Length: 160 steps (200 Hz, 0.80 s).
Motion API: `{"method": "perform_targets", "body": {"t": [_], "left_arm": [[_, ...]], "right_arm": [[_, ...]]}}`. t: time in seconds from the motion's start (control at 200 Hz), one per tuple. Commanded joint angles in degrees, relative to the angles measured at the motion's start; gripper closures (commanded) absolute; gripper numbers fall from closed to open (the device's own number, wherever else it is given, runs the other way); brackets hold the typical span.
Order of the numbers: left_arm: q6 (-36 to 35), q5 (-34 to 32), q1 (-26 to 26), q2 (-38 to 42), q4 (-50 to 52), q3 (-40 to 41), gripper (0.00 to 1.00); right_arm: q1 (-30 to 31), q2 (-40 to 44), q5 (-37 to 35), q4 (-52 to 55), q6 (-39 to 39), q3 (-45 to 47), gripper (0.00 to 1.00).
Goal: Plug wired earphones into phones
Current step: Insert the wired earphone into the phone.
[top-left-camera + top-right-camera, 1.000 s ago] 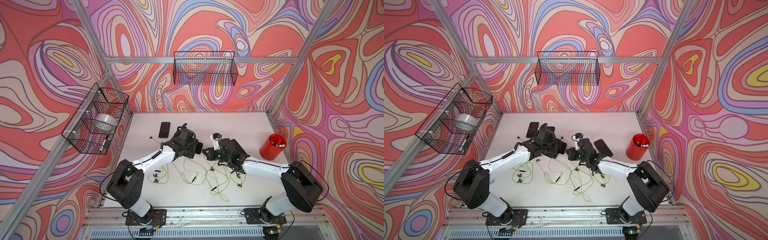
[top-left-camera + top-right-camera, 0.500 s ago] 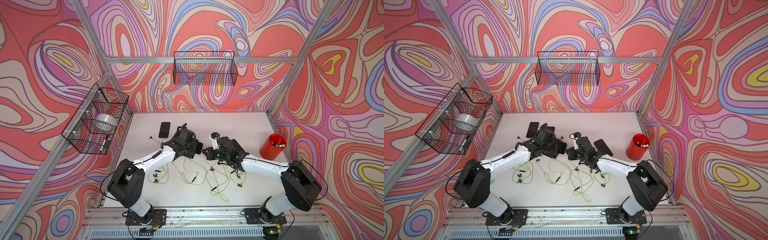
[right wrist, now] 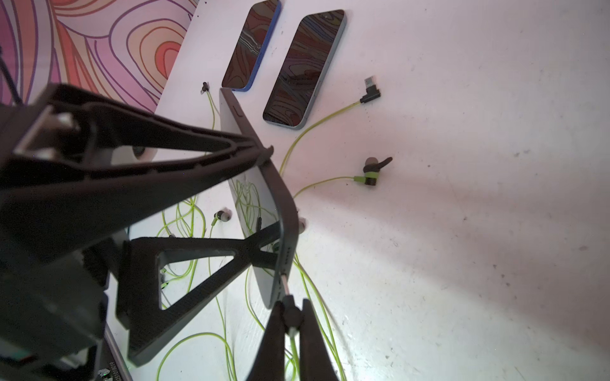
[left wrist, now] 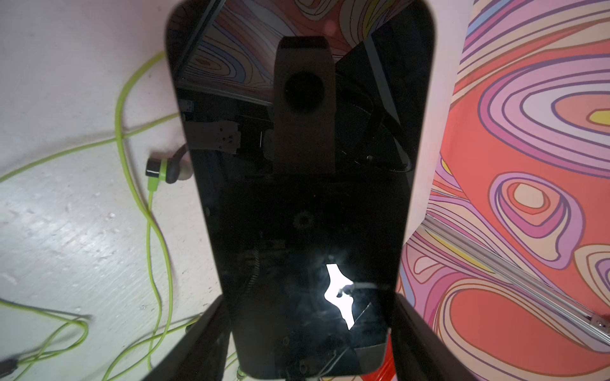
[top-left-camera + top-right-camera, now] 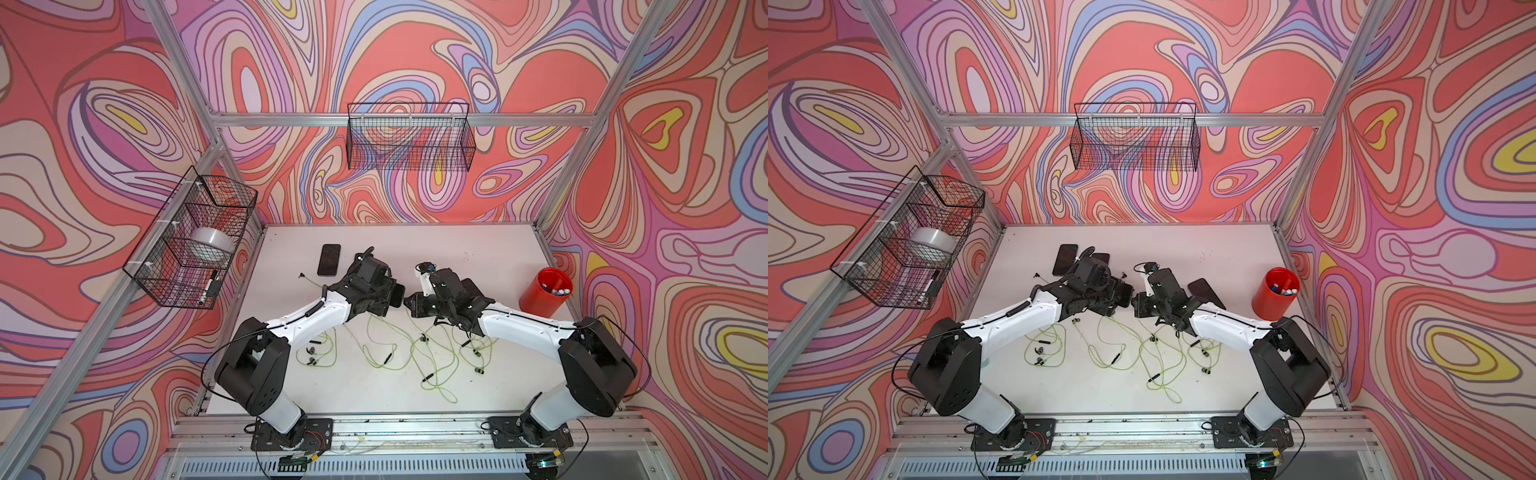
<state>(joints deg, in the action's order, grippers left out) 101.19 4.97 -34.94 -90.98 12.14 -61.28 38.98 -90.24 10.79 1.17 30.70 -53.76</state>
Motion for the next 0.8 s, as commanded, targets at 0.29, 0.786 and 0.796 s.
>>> {"method": "perform_targets", "body": {"t": [0.29,0.786,0.796], "left_arm": [[-0.9,11.5,-5.1,-1.2,-6.2,-0.2,1.00],[-5.2,7.9,-4.1,-2.1,-1.6,-3.3,1.00],[-5.5,7.7,-4.1,-2.3,-1.2,-3.6,1.00]], "right_arm": [[0.4,-3.3,2.1,-2.9,-1.9,-6.1,1.00],[-2.4,0.9,2.9,1.6,-3.0,-4.8,0.85],[-2.6,1.3,3.0,1.9,-2.9,-4.6,0.83]]}}
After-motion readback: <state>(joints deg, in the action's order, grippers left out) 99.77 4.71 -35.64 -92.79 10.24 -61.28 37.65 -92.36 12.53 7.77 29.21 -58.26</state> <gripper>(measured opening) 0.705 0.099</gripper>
